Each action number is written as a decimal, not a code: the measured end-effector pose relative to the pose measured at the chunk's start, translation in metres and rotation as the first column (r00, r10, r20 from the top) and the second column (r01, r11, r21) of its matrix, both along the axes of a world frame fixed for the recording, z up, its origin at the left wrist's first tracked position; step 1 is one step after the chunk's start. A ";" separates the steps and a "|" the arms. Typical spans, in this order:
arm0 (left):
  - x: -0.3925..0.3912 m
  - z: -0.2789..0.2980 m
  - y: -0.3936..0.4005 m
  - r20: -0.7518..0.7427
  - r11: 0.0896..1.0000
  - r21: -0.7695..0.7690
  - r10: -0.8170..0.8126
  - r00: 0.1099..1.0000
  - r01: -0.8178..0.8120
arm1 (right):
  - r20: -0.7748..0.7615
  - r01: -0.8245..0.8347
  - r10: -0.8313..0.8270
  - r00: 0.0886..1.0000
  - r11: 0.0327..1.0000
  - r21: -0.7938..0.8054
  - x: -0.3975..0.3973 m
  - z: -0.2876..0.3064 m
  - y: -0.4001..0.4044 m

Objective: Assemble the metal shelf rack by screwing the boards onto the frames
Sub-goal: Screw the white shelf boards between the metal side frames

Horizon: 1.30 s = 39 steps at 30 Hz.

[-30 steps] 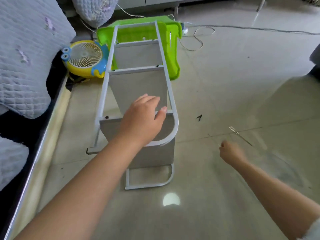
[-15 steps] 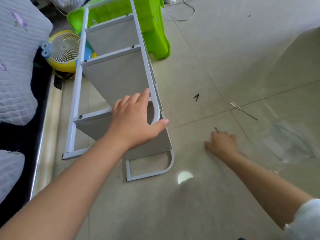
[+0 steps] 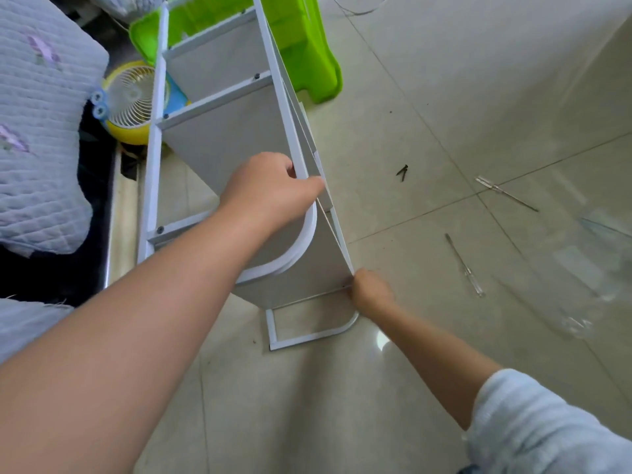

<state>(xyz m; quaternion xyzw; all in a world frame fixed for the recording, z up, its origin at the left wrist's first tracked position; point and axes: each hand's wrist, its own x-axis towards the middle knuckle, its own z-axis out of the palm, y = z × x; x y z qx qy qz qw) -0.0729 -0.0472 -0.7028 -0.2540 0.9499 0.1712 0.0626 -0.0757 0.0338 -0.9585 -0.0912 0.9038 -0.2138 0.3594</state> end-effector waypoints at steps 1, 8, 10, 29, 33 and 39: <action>-0.002 -0.002 -0.001 -0.001 1.000 -0.006 0.008 1.000 -0.008 | -0.001 -0.040 0.040 0.999 0.999 0.024 0.001 0.000 0.002; 0.002 -0.007 0.005 -0.038 0.999 -0.030 0.034 0.999 -0.035 | -0.083 -0.245 0.253 0.964 0.965 0.088 0.007 0.000 0.006; 0.003 -0.005 0.006 -0.044 0.998 -0.027 0.048 0.998 -0.050 | -0.126 -0.258 0.269 0.955 0.962 0.093 0.007 0.002 0.011; 0.087 0.019 -0.049 -0.217 0.875 0.295 0.453 0.865 -0.384 | -0.047 0.010 -0.020 0.999 0.977 -0.213 -0.013 0.073 0.057; 0.115 0.007 -0.063 -0.212 0.802 0.468 0.509 0.834 -0.371 | -0.178 -0.086 0.062 0.982 0.988 -0.131 -0.016 0.099 0.063; 0.174 -0.042 -0.095 -0.152 0.638 0.660 0.630 0.761 -0.396 | -0.309 -0.194 0.185 0.933 0.981 0.003 -0.011 0.130 0.056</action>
